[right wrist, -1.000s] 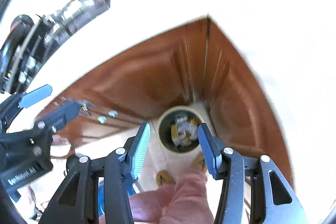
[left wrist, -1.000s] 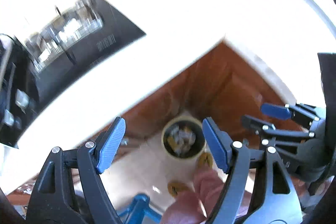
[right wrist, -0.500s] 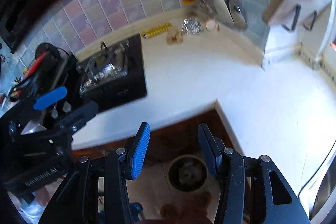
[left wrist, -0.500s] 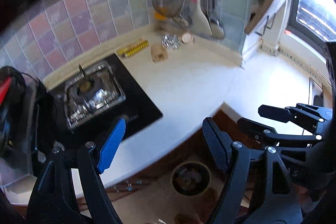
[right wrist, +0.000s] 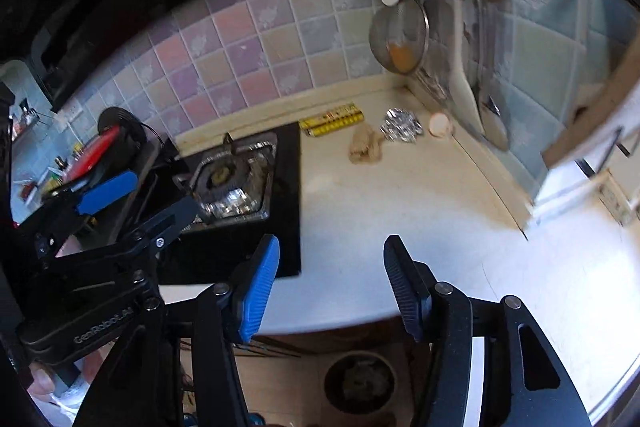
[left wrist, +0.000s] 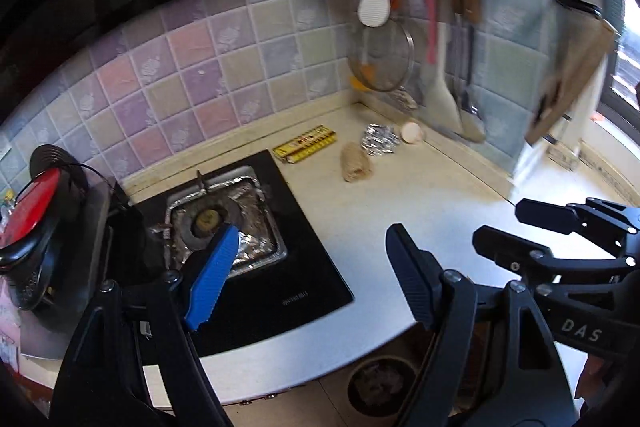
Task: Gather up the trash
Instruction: 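Raise both tools back up to the counter, then grasp the yellow seasoning box with the left gripper while the right gripper grasps the noodle block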
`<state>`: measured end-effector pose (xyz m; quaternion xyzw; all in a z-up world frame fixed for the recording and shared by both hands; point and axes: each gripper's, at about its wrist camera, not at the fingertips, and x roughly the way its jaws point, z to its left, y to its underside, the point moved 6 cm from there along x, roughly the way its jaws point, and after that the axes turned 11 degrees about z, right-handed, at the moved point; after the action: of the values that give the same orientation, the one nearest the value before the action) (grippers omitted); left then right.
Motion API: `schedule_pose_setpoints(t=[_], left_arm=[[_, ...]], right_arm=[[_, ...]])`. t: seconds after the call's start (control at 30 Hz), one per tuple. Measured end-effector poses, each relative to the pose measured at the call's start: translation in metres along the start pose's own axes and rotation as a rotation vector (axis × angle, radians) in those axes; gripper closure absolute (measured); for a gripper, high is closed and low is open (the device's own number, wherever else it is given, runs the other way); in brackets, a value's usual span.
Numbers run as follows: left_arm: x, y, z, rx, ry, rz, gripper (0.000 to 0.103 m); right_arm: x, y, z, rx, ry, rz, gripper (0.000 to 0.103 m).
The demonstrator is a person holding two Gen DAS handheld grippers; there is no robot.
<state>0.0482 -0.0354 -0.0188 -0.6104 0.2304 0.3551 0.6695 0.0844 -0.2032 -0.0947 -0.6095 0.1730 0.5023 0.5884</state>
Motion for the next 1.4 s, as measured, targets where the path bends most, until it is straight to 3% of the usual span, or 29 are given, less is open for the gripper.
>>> schedule_pose_setpoints(t=[0.27, 0.47, 0.9, 1.13, 1.4], left_arm=[[0.047, -0.042, 0.025, 0.004, -0.022, 0.027, 0.029], [0.108, -0.084, 0.043, 0.043, 0.025, 0.045, 0.029], [0.323, -0.192, 0.072, 0.184, 0.179, 0.243, 0.029], [0.412, -0.211, 0.068, 0.240, 0.231, 0.335, 0.029], [0.474, -0.213, 0.051, 0.285, 0.274, 0.424, 0.029]], right_arm=[[0.048, -0.051, -0.011, -0.003, 0.048, 0.010, 0.045], [0.103, -0.095, -0.027, 0.055, 0.099, 0.042, 0.045], [0.271, -0.200, -0.076, 0.297, 0.145, 0.168, 0.039], [0.343, -0.214, -0.091, 0.351, 0.168, 0.249, 0.039], [0.388, -0.207, -0.100, 0.380, 0.153, 0.298, 0.039]])
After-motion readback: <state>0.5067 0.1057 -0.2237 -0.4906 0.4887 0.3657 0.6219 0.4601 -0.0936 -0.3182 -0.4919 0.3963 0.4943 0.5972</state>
